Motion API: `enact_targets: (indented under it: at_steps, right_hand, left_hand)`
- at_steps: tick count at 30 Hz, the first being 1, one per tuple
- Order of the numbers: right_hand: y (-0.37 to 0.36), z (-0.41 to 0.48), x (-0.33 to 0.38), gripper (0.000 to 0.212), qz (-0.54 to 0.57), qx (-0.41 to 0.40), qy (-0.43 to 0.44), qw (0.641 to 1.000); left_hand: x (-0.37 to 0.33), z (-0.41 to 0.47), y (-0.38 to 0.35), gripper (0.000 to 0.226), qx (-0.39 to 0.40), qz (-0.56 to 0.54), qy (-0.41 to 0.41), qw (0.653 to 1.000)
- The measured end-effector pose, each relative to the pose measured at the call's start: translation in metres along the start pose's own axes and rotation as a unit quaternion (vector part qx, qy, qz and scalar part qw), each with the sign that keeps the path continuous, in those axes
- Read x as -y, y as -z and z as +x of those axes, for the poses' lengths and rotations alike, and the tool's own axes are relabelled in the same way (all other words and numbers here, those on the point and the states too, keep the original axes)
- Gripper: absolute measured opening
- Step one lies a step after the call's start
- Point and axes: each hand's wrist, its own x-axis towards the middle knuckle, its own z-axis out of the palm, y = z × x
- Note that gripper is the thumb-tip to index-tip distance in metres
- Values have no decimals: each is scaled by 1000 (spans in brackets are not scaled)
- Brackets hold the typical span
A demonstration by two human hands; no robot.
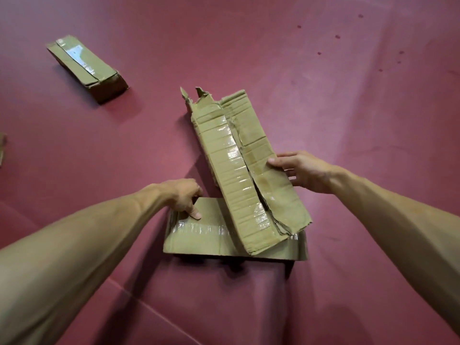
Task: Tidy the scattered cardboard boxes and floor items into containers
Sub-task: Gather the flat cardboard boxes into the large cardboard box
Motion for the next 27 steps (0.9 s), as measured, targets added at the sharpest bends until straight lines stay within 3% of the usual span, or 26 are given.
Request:
enact_targets:
  at_steps: [3, 5, 10, 13, 19, 23, 27]
  right_hand:
    - [-3, 0, 11, 33, 6, -14, 10, 1000]
    - [-8, -6, 20, 36, 14, -24, 19, 999]
    - [-27, -57, 38, 29, -19, -77, 17, 997]
    - [-48, -103, 61, 40, -8, -140, 7, 990]
    - [-93, -210, 150, 55, -19, -265, 1, 964]
    - [-133, -304, 247, 55, -33, -316, -4, 948]
    - [-183, -393, 339, 56, -68, -314, -5, 947]
  left_hand:
    - [-2, 3, 2, 60, 4, -4, -6, 1000]
    - [-7, -8, -3, 72, 50, -43, 12, 998]
    - [-19, -82, -19, 39, 141, -87, 65, 984]
    - [-25, -143, -7, 38, 116, -102, 101, 983]
    - [-47, -297, 71, 49, -12, -130, 194, 972]
    - [-62, -432, 129, 54, -129, -222, 296, 920]
    - [-80, -570, 183, 56, -246, -393, 369, 805]
